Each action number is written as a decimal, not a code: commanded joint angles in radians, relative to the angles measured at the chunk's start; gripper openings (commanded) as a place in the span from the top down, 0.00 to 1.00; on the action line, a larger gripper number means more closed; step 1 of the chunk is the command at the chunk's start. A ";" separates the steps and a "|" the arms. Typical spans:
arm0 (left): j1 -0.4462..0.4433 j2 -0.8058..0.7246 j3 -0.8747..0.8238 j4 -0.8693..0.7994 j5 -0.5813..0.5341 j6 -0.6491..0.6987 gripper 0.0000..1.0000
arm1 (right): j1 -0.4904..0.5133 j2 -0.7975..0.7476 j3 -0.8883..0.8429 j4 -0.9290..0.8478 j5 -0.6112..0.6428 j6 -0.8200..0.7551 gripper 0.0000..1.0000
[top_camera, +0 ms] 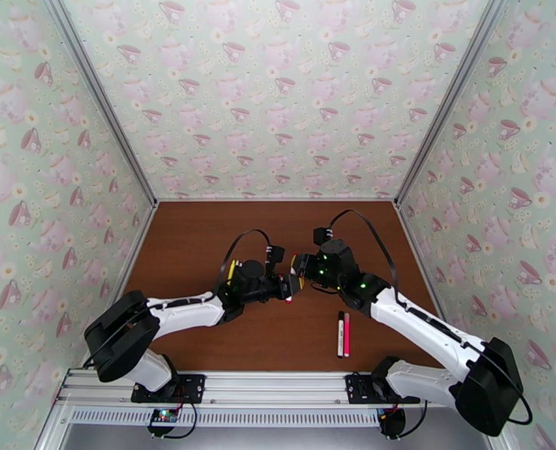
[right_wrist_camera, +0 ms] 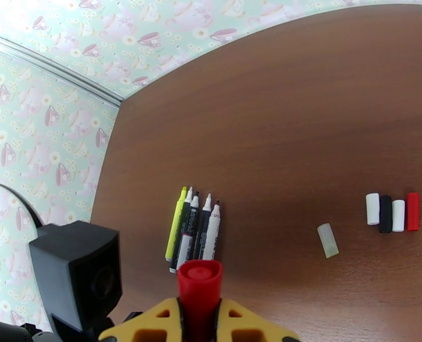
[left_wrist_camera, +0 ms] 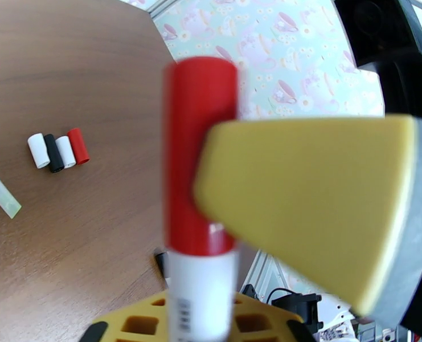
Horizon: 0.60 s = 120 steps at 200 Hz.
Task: Open the pen caps
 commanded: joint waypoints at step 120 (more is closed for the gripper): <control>-0.014 -0.108 -0.044 -0.044 0.141 0.186 0.94 | -0.095 -0.072 -0.010 0.004 -0.310 -0.006 0.57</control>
